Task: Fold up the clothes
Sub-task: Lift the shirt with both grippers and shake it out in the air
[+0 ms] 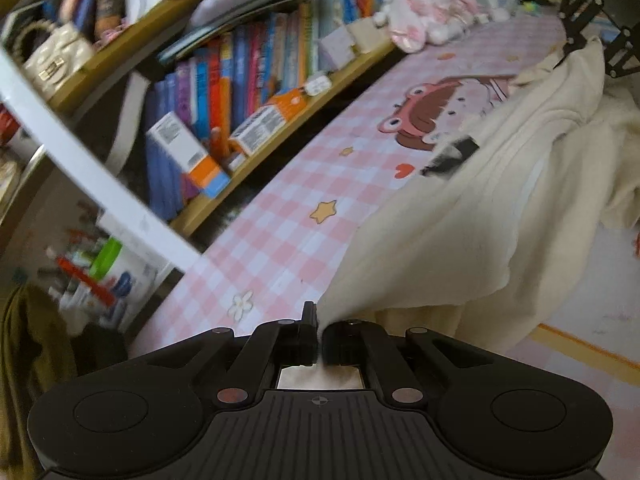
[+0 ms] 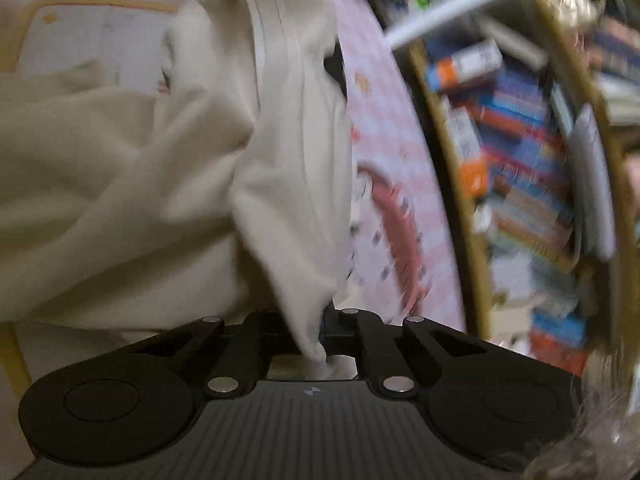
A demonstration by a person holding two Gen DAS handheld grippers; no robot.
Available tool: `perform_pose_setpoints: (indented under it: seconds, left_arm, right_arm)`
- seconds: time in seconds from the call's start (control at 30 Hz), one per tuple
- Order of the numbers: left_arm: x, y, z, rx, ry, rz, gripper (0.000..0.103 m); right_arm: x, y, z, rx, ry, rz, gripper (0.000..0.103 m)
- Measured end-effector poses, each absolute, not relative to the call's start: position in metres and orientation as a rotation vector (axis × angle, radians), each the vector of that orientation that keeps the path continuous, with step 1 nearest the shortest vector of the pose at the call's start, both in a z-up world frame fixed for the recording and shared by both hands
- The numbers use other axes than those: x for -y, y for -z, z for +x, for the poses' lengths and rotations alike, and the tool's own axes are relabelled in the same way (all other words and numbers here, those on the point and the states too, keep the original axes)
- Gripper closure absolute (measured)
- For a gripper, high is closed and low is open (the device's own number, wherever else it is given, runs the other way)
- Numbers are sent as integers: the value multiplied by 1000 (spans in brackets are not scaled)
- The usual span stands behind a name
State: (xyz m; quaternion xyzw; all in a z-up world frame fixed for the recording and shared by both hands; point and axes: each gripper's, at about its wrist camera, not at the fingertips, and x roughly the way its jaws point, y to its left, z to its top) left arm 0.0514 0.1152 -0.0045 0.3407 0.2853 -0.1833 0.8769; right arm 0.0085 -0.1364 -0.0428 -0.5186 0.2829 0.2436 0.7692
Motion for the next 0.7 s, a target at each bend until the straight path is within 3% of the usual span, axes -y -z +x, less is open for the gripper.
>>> perform_pose_setpoints:
  seconds: [0.1, 0.27, 0.7]
  left_arm:
    - [-118, -12, 32, -568, 315, 661, 100]
    - [-115, -69, -35, -396, 122, 485, 100]
    - [-77, -232, -226, 253, -197, 310, 100]
  right_arm:
    - [146, 27, 12, -643, -460, -1004, 99]
    - [171, -44, -19, -515, -362, -790, 99]
    - [217, -229, -227, 77, -304, -684, 99]
